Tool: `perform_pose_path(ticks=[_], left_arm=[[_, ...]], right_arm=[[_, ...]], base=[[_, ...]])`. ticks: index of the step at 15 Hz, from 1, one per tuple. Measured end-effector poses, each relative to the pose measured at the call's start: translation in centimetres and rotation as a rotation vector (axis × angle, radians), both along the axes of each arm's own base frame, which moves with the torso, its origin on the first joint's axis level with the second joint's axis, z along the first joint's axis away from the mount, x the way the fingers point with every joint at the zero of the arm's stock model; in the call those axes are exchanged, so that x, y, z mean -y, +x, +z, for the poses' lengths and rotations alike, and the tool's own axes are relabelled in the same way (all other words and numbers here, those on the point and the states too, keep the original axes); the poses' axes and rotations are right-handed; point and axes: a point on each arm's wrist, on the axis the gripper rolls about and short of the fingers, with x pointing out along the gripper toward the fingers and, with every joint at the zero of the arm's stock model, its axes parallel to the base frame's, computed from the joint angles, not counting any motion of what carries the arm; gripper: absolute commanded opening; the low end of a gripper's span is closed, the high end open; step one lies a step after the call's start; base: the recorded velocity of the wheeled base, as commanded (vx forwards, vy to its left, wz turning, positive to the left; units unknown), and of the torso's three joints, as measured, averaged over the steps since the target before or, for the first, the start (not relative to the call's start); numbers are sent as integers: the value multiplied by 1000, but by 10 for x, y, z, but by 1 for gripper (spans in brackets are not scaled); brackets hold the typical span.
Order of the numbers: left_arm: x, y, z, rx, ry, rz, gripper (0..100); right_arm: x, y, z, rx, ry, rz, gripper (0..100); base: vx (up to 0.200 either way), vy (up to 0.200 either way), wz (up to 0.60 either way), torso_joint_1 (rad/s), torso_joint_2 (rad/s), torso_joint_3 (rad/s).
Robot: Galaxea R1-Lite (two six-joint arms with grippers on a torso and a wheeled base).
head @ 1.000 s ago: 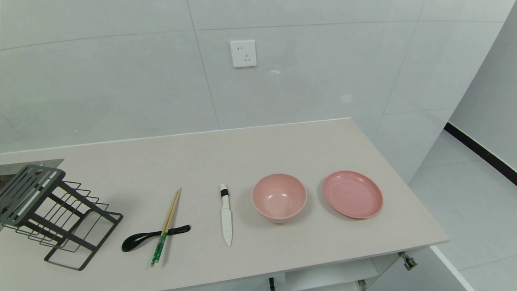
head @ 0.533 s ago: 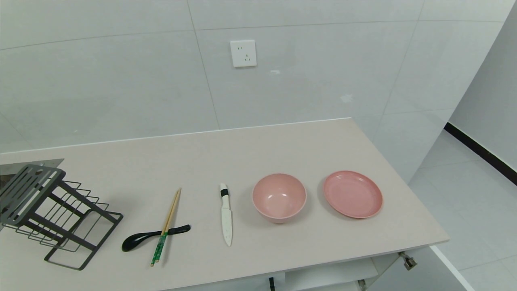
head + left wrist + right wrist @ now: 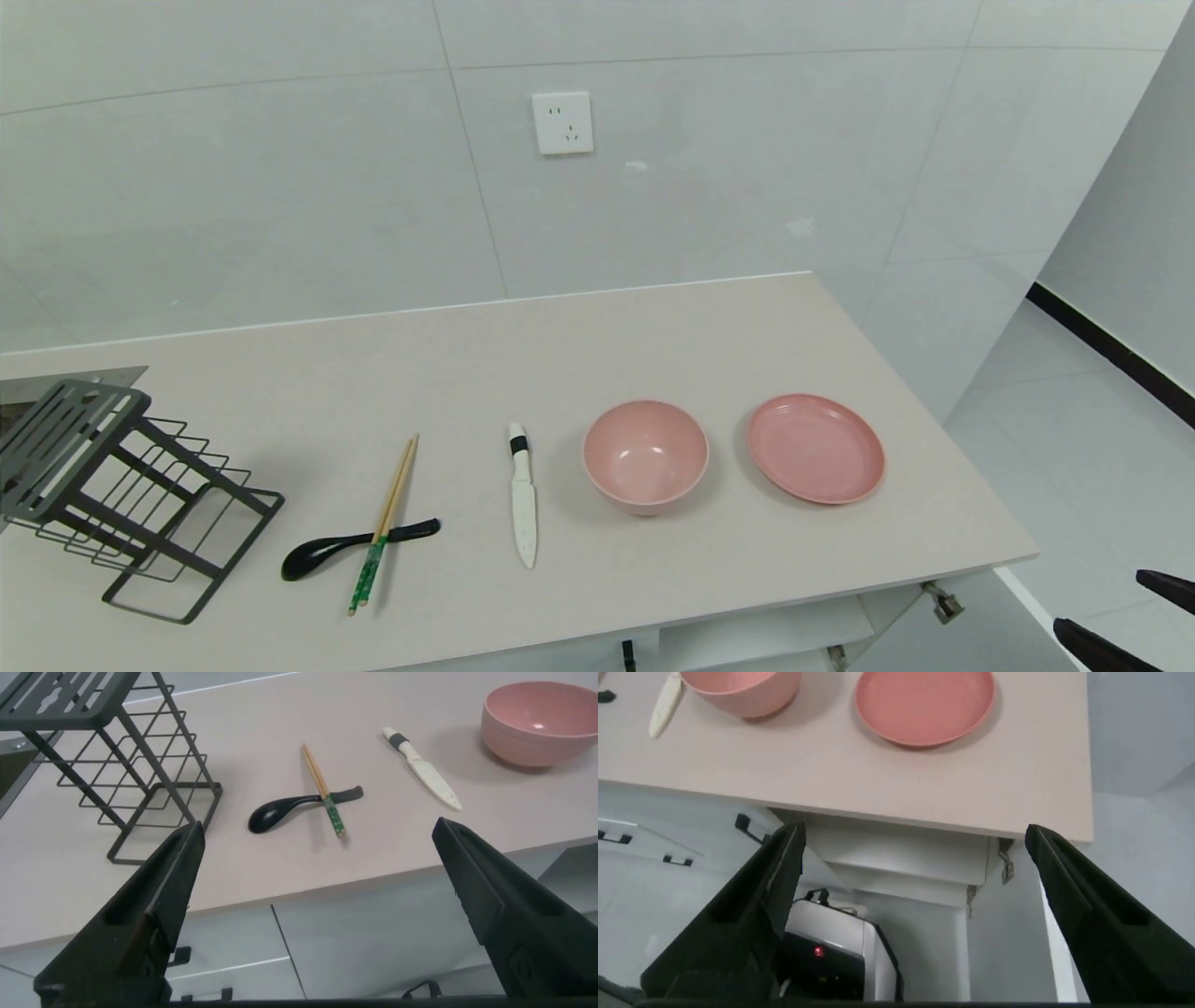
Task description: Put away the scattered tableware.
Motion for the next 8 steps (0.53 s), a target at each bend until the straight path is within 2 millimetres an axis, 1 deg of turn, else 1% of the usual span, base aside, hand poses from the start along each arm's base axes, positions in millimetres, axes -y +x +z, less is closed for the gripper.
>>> perform_pose_path(ticks=[4,8], left_arm=[[0,0,0,0,-2,-1,100],[0,0,0,0,-3,0,100]], right_arm=[[-5,29,-4,-18,-19,12,100],[-10,51,-15,-78,-40,45,100]], base=[[0,0,0,0,0,0],[0,0,0,0,0,0]])
